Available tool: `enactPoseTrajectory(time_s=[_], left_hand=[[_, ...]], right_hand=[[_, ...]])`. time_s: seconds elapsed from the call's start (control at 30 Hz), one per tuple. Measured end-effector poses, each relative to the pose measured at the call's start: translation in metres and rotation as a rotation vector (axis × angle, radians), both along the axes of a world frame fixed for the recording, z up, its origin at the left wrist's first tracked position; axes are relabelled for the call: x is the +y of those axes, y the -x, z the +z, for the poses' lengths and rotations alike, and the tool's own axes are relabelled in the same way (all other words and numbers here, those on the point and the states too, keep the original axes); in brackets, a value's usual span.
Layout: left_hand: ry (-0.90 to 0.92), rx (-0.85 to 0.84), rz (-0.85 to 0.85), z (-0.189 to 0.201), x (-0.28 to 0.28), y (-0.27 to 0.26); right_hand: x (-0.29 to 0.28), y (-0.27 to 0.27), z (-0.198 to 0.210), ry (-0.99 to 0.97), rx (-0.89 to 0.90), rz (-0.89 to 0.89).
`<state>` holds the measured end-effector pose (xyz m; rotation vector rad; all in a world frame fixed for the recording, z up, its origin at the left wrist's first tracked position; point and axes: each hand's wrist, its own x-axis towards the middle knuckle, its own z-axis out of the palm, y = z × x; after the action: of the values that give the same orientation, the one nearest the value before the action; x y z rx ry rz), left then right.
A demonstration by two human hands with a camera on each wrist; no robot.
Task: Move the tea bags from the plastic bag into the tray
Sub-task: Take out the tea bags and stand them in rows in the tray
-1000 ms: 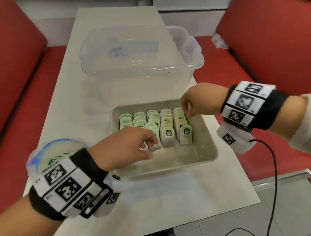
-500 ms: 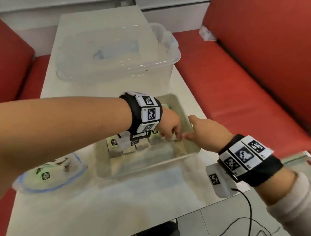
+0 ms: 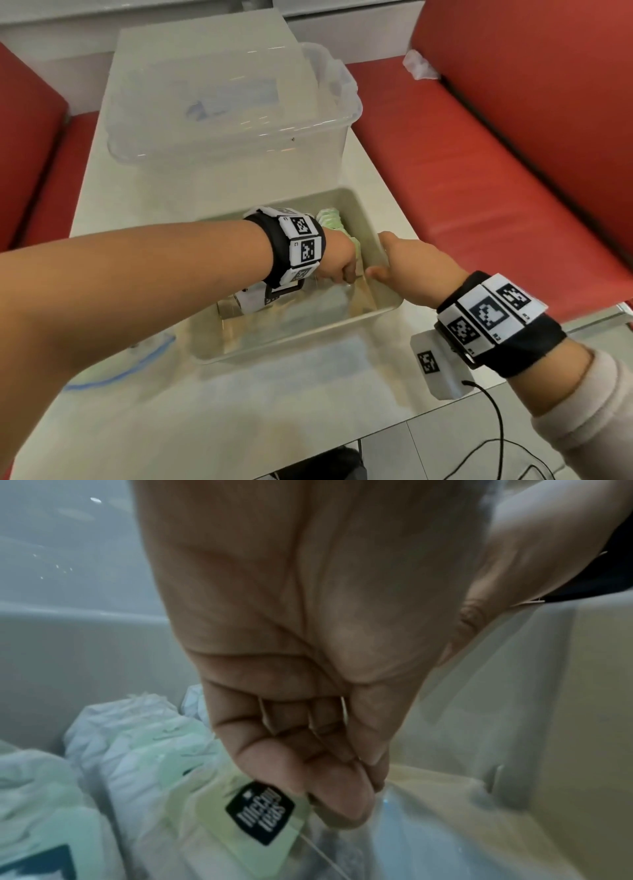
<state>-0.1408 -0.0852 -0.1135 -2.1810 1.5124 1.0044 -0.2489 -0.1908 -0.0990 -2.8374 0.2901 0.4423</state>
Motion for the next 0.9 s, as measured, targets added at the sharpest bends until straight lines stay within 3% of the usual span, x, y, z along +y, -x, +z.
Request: enactPoseTrajectory(time_s=[0.13,0.23,0.37,0.47,0.6,0.73,0.83,0.9], left_hand=[[0.068,0.038,0.049,0.013,0.003,0.002],[0.231,0.089,0.157,0.048,0.023,-0.001],[0.539,0.059,0.388,0.111,0.094,-0.008],[0.629,-0.054,0.568,0.134,0.172,-0.007],[0.631,-0.216,0.869,0.115,0.267,0.006],[0.705,-0.318,1.249,0.062,0.320,0.040],[0.595,-0.239,1.501,0.020,0.340,0.059],[0.511,-0.184,1.569,0.002,0.349,0.067]], right_hand=[[-0.002,-0.001,0.001,-0.022,0.023,-0.022],[-0.001,0.000,0.014,-0.043,-0.039,-0.080],[0.026,-0.005,0.044,-0.115,-0.306,-0.040],[0.075,-0.008,0.065,-0.213,-0.441,0.101],[0.158,-0.006,0.070,-0.369,-0.439,0.263],[0.240,-0.003,0.039,-0.433,-0.349,0.449],[0.284,-0.001,-0.001,-0.310,-0.203,0.618],[0.298,0.005,-0.016,-0.151,-0.096,0.714]])
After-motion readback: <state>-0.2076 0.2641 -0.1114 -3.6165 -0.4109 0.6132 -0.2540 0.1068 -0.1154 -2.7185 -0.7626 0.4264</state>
